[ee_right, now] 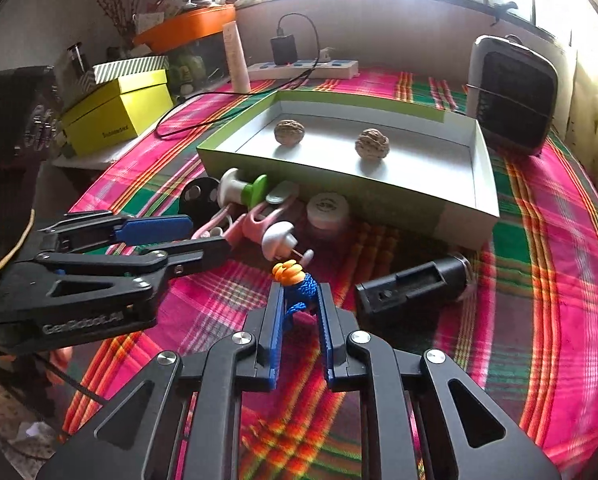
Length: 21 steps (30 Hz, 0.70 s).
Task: Organize objects
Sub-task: 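Grasp the blue-and-orange toy figure with the right tool while the left tool approaches the pink clip, then close the left tool on the pink plastic clip while the right tool holds the figure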
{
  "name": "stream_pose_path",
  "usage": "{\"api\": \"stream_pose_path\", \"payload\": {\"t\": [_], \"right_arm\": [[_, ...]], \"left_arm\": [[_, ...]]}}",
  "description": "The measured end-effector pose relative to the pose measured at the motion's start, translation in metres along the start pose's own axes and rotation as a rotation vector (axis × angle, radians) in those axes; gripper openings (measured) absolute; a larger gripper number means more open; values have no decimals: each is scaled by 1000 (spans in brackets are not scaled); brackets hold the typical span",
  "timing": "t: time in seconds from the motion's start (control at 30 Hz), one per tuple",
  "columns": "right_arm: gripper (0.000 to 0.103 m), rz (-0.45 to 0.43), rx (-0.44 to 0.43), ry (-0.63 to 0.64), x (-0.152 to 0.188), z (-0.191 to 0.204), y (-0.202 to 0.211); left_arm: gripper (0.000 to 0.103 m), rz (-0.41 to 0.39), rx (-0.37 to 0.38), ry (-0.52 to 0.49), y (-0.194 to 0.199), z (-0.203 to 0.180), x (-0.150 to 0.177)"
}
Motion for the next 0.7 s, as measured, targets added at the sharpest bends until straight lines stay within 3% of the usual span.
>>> {"api": "stream_pose_path", "payload": {"t": [0.53, 0.7], "right_arm": [[17, -1, -14, -4, 0, -3, 3], [17, 5, -15, -2, 1, -3, 2]], "left_arm": [[44, 12, -42, -18, -10, -2, -8], [30, 13, -59, -17, -10, 0, -8]]}}
Point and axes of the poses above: each gripper's, at about its wrist camera, not at the fingertips, and y roughly against the way its jaws point, z to its left, x to its underside, the point moved 4 cm from there along -y, roughly the way its jaws point, and after that the axes turned 12 degrees about -y, right-handed, at the moved point
